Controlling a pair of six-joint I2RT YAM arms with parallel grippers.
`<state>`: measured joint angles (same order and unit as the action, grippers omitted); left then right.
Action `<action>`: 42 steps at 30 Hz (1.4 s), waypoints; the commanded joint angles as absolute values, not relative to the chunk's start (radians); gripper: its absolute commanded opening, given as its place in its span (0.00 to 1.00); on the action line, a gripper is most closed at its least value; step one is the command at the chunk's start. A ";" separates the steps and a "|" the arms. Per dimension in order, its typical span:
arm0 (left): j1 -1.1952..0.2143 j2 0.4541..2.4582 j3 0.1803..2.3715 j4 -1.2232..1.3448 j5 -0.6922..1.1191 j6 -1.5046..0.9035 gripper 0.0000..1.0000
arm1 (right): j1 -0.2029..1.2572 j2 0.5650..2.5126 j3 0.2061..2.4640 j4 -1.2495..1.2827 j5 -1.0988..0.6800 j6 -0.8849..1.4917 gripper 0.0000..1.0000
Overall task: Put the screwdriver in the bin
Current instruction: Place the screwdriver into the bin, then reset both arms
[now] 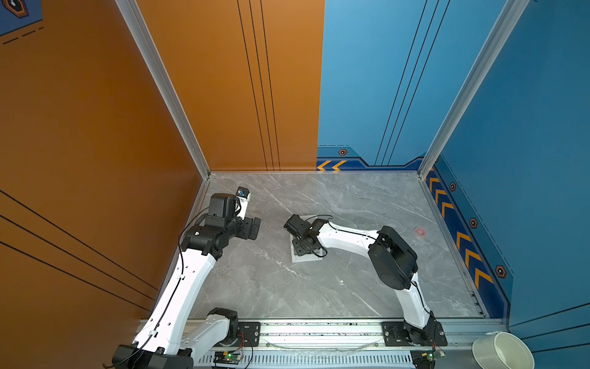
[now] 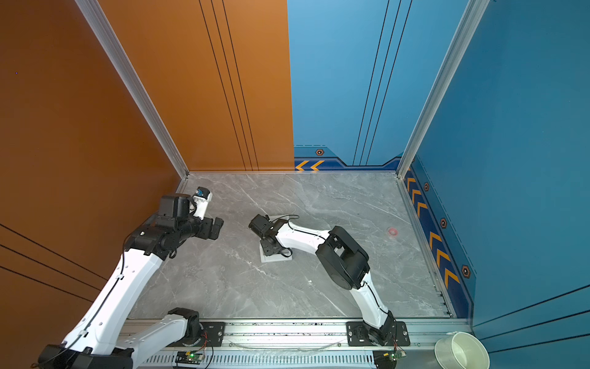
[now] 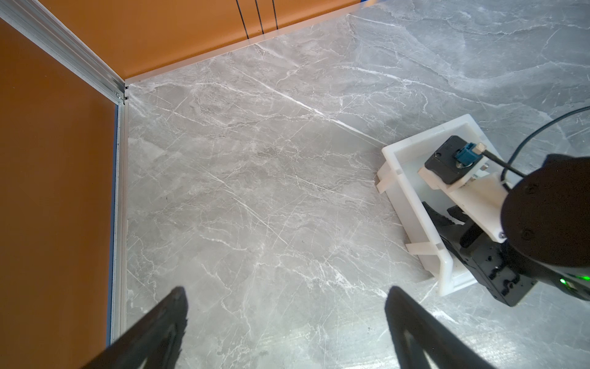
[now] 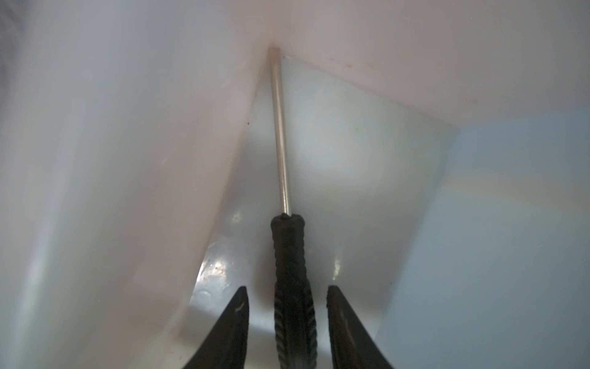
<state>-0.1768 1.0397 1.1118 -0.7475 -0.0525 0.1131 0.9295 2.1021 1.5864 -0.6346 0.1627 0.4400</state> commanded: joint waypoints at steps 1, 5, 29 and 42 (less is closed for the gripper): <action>-0.169 1.031 1.107 -0.731 -0.054 0.121 0.98 | 0.930 1.997 1.624 -0.693 0.212 0.411 0.45; -0.170 1.047 1.111 -0.730 -0.053 0.115 0.98 | 0.928 1.946 1.629 -0.704 0.215 0.405 0.49; -0.119 1.171 1.042 -0.480 -0.163 -0.044 0.98 | 0.444 1.232 1.040 -0.444 0.125 0.403 0.97; 0.042 1.188 0.781 -0.025 -0.098 -0.097 0.98 | 0.258 1.144 0.706 -0.105 0.253 0.295 1.00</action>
